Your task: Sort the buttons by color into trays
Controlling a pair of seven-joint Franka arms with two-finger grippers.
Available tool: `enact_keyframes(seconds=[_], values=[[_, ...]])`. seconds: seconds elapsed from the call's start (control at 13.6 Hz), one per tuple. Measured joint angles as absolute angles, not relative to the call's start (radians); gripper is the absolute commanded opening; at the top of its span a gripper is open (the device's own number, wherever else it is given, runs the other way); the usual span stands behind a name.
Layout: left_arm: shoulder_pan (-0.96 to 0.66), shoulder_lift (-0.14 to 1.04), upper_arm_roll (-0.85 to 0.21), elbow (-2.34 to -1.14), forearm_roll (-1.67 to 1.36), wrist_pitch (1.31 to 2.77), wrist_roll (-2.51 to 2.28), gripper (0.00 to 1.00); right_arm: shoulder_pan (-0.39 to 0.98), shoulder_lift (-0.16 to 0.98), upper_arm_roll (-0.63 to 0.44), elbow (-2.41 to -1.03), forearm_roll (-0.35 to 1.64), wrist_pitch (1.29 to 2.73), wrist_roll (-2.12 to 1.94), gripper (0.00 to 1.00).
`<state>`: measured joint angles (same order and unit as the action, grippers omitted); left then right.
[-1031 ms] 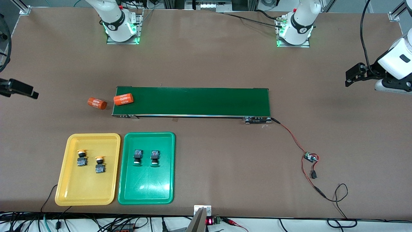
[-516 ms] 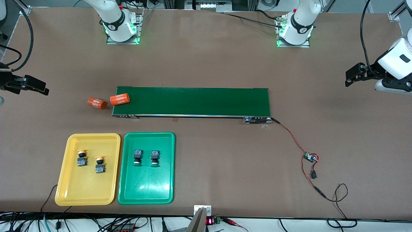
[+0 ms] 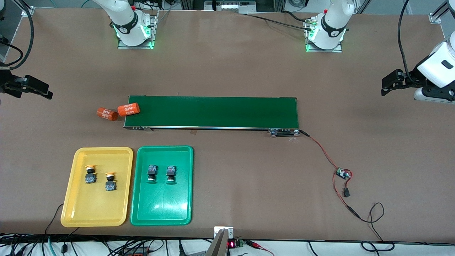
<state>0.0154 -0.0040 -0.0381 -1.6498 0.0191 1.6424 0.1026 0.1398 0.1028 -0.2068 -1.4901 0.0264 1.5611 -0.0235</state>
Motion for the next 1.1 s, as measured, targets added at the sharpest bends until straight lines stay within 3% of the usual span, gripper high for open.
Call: enact_keyframes(seconds=[1.1], values=[[0.017, -0.004, -0.038, -1.65, 0.019, 1.642, 0.103, 1.0, 0.145, 0.089, -0.208, -1.493, 0.026, 1.533, -0.025, 1.0]])
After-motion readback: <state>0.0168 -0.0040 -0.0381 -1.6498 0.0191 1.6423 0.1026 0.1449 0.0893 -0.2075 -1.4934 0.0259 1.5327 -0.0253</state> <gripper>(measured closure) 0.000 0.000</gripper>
